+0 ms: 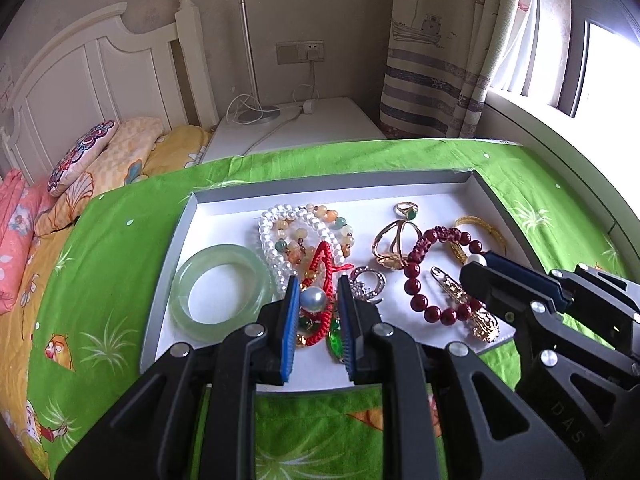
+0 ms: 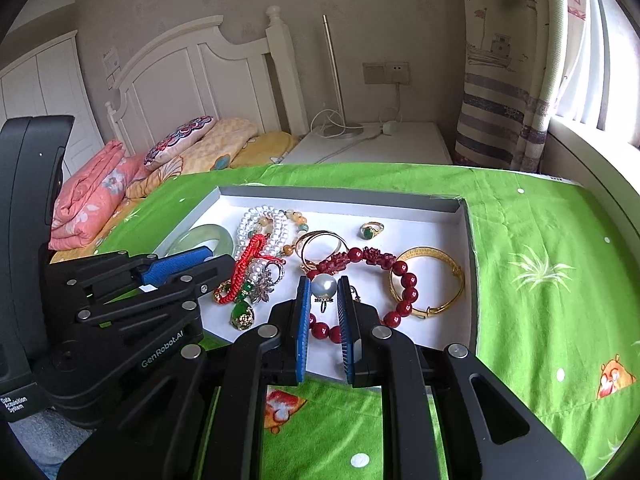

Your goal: Organize jewelry

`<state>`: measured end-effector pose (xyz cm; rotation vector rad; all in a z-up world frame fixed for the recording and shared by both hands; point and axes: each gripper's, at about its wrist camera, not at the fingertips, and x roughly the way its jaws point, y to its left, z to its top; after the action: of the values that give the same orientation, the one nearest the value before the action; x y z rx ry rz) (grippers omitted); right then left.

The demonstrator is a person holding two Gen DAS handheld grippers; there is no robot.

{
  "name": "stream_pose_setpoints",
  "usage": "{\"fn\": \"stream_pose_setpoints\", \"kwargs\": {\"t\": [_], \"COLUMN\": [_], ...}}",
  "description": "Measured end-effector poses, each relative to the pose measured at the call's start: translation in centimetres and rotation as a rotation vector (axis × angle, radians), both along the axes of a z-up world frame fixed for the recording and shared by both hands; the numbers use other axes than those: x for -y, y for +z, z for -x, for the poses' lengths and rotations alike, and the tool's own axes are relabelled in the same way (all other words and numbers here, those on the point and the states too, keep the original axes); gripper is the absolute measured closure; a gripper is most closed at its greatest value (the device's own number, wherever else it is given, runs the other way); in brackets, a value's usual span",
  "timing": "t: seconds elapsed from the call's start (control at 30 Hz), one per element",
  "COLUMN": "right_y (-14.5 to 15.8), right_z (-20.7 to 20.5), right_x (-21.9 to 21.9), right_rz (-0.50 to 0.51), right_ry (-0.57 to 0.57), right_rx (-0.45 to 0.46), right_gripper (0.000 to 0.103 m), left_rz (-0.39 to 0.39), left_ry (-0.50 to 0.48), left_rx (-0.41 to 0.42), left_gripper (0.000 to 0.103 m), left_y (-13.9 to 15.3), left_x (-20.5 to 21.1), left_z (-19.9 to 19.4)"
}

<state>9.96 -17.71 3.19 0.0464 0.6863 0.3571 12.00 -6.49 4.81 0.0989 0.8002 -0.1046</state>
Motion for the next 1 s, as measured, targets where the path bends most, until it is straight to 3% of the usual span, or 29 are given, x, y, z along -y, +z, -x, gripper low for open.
{"fn": "stream_pose_setpoints", "kwargs": {"t": [0.33, 0.4, 0.5, 0.57, 0.63, 0.7, 0.77, 0.83, 1.0], "right_y": [-0.3, -0.4, -0.5, -0.5, -0.1, 0.4, 1.0, 1.7, 1.8], "right_z": [-1.7, -1.9, -1.8, -1.4, -0.7, 0.5, 1.6, 2.9, 4.9], "right_x": [-1.2, -1.1, -0.4, 0.1, 0.9, 1.7, 2.5, 3.2, 3.4], "right_rz": [0.029, 0.022, -0.005, -0.016, -0.040, -0.063, -0.087, -0.111, -0.094], "right_ry": [-0.013, -0.021, -0.037, -0.045, -0.056, -0.070, -0.096, -0.138, -0.189], "right_rx": [0.006, 0.009, 0.001, 0.005, 0.026, 0.064, 0.098, 0.143, 0.195], "right_gripper": [0.087, 0.087, 0.081, 0.069, 0.042, 0.035, 0.030, 0.016, 0.016], "left_rz": [0.017, 0.011, 0.007, 0.013, 0.020, 0.017, 0.016, 0.018, -0.021], "left_ry": [0.036, 0.054, 0.078, 0.089, 0.100, 0.118, 0.132, 0.145, 0.178], "left_rx": [0.019, 0.036, 0.103, 0.131, 0.182, 0.237, 0.273, 0.294, 0.299], "left_gripper": [0.081, 0.047, 0.025, 0.017, 0.010, 0.002, 0.002, 0.002, 0.002], "left_y": [-0.1, 0.1, 0.8, 1.4, 2.1, 3.0, 3.6, 4.0, 3.1], "left_x": [-0.7, -1.0, -2.0, -2.8, -3.5, -4.0, -4.2, -4.3, -4.6], "left_z": [-1.0, -0.8, 0.1, 0.7, 1.7, 2.9, 4.1, 5.2, 7.2]}}
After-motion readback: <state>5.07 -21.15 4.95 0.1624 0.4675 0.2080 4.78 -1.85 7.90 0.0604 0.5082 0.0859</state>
